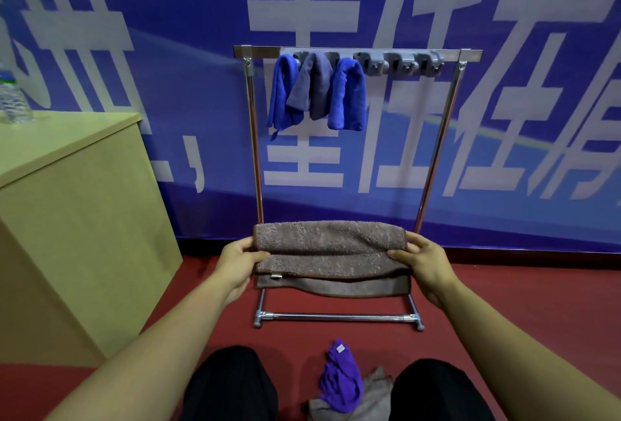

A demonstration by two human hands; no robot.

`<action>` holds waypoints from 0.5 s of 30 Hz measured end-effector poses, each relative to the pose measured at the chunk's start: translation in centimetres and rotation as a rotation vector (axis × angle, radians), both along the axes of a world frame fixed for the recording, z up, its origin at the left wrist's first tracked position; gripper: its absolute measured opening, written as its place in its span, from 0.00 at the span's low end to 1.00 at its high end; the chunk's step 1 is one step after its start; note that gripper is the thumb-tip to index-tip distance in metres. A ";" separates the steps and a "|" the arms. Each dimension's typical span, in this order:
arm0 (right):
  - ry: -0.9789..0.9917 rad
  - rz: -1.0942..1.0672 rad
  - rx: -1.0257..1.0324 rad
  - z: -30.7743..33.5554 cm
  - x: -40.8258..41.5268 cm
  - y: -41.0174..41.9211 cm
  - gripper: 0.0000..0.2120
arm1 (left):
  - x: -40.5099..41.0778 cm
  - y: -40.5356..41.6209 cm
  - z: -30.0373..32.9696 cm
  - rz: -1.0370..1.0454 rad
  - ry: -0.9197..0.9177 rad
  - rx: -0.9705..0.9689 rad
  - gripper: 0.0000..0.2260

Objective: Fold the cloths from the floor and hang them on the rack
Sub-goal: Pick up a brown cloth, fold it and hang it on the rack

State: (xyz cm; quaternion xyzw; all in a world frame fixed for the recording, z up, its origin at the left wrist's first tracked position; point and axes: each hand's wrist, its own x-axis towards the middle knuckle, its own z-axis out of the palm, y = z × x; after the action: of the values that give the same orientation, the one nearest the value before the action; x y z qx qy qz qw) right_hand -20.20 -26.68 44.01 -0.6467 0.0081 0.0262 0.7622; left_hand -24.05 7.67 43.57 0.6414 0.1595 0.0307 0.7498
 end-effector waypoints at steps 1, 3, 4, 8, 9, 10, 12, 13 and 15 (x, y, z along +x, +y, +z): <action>-0.011 0.011 0.018 0.2 -0.1 0.0 0.21 | 0.0 0.2 0.1 -0.007 -0.003 -0.009 0.14; -0.020 0.023 0.045 0.6 -0.2 -0.1 0.20 | -0.1 0.5 0.1 -0.027 -0.012 -0.010 0.13; -0.022 0.029 0.047 0.7 -0.2 -0.2 0.20 | -0.3 0.6 0.1 -0.043 -0.022 -0.005 0.13; 0.013 0.065 0.122 1.0 0.0 -0.8 0.22 | -0.6 1.2 0.1 -0.100 -0.025 0.079 0.14; 0.021 0.075 0.122 1.1 0.0 -0.9 0.22 | -0.6 1.4 0.0 -0.115 -0.019 0.098 0.15; 0.013 0.083 0.084 1.1 0.0 -1.0 0.20 | -0.6 1.5 -0.1 -0.129 -0.021 0.105 0.15; -0.022 0.084 -0.012 0.9 -0.1 -1.1 0.14 | -0.6 1.9 -0.2 -0.153 -0.015 0.131 0.15; -0.024 0.083 -0.039 0.9 -0.2 -1.1 0.11 | -0.6 2.0 -0.2 -0.160 -0.011 0.142 0.14; -0.008 0.107 -0.090 0.7 -0.3 -1.1 0.08 | -0.8 2.2 0.0 -0.167 -0.014 0.164 0.14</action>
State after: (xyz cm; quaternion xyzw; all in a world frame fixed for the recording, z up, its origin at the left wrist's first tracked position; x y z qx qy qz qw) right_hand -20.52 -27.83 44.67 -0.6799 -0.0285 0.0638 0.7300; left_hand -24.88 9.90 43.54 0.7116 0.0972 -0.0145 0.6957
